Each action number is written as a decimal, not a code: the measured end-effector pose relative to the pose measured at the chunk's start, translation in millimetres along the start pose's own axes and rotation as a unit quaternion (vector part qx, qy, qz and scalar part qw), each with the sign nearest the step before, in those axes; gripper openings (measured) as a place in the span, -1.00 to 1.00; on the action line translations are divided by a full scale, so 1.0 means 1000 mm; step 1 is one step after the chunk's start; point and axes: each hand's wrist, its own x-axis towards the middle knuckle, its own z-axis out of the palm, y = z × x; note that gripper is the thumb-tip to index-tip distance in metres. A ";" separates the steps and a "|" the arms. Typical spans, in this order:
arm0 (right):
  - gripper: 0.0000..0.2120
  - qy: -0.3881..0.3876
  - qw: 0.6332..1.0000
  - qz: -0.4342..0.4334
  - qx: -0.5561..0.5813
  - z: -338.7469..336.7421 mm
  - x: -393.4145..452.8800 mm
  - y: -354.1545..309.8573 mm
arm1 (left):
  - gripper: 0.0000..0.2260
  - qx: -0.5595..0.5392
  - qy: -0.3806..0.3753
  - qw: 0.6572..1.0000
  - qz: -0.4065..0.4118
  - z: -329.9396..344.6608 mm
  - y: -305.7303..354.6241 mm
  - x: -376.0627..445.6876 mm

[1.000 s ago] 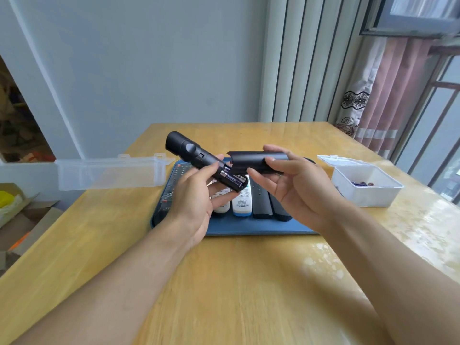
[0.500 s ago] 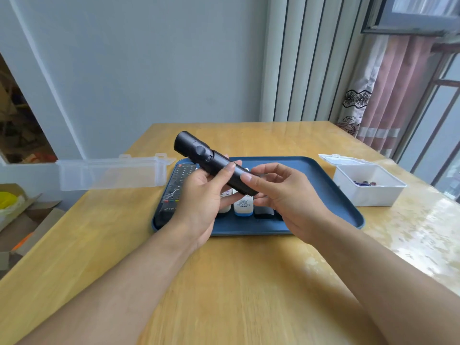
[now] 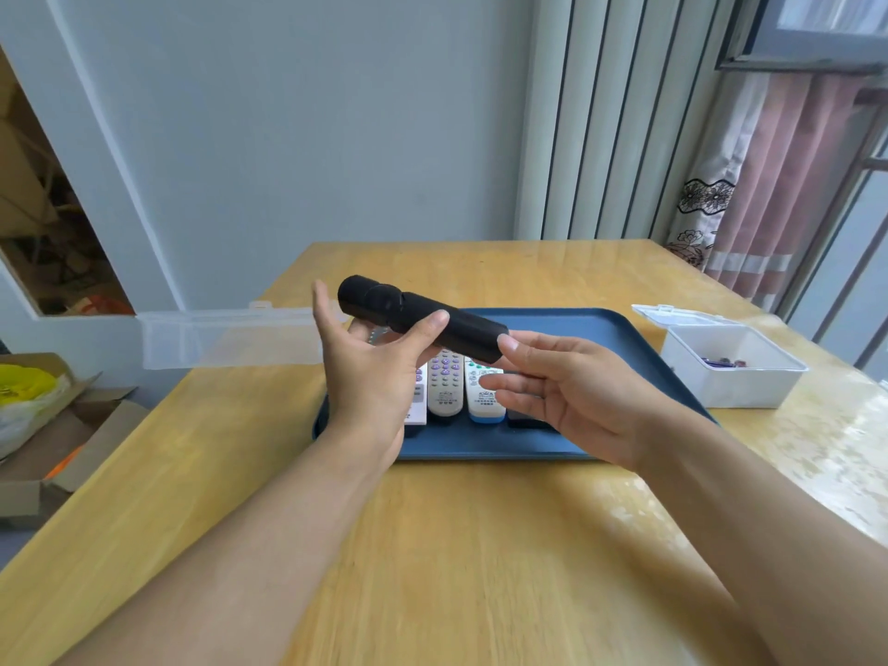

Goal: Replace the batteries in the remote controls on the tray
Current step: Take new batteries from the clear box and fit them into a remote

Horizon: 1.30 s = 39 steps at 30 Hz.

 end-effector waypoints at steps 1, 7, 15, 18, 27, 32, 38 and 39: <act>-0.78 -0.002 1.000 0.003 -0.001 0.000 0.000 0.001 | -0.05 -0.007 0.001 1.000 0.002 -0.001 0.000 0.000; -0.67 0.001 1.000 0.005 0.010 -0.002 0.001 0.002 | -0.26 -0.011 -0.005 1.000 -0.006 -0.001 0.002 0.000; -0.68 -0.005 0.999 -0.006 0.035 -0.005 0.001 -0.001 | -0.30 -0.032 -0.006 0.999 -0.006 0.001 0.003 -0.002; -0.72 0.002 0.999 -0.013 0.044 -0.004 0.002 0.000 | -0.32 -0.031 -0.004 0.999 -0.002 0.000 0.004 -0.001; -0.80 0.226 0.955 -0.192 -0.022 -0.017 0.000 -0.021 | -0.35 0.227 -0.145 0.960 0.076 -0.001 -0.014 -0.005; -0.67 0.389 0.724 -0.186 -0.538 -0.050 -0.004 -0.028 | -0.50 0.488 -0.265 0.809 0.191 -0.006 -0.026 -0.011; -0.86 0.306 0.669 -0.044 -0.676 -0.051 -0.004 -0.025 | -0.54 0.572 -0.308 0.731 0.207 -0.004 -0.029 -0.011; -0.90 0.294 0.646 -0.020 -0.704 -0.049 -0.006 -0.026 | -0.54 0.579 -0.309 0.726 0.207 -0.004 -0.029 -0.010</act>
